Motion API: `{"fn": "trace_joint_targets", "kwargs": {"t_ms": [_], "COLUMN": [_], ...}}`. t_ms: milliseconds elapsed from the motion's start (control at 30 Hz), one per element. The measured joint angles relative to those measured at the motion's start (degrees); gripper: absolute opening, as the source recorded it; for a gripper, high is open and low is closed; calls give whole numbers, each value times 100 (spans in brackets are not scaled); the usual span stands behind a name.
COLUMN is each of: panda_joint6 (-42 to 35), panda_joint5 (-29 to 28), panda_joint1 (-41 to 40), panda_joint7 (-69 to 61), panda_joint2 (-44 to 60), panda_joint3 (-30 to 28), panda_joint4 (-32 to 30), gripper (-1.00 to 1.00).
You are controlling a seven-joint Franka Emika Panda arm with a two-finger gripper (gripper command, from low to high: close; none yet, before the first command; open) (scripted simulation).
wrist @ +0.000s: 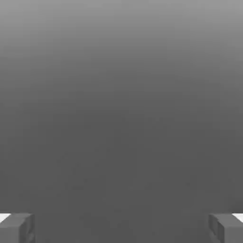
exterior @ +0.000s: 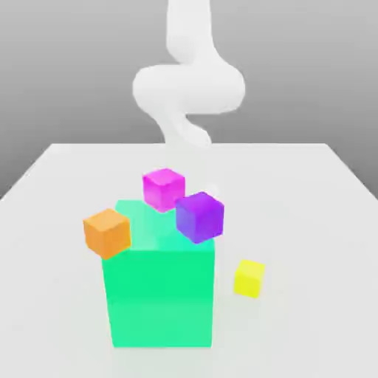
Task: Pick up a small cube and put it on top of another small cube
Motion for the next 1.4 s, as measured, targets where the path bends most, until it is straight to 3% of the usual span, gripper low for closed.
{"fn": "trace_joint_targets", "kwargs": {"t_ms": [400,633,967,1000,1233,1400], "panda_joint6": [1706,3043,4609,4726,4728,4044], "panda_joint5": [-436,-25,-269,-274,-298,-262], "panda_joint1": [1153,1996,2171,2146,2147,2162], "panda_joint7": [-2423,-4060,-3794,-3799,-3777,-3785], "panda_joint2": [2201,3618,5399,5540,5552,4732], "panda_joint3": [-34,-44,-151,-133,-138,-131], "panda_joint4": [-1975,-3497,-3429,-3409,-3407,-3534], "gripper": [0,0,0,-100,-100,-100]}}
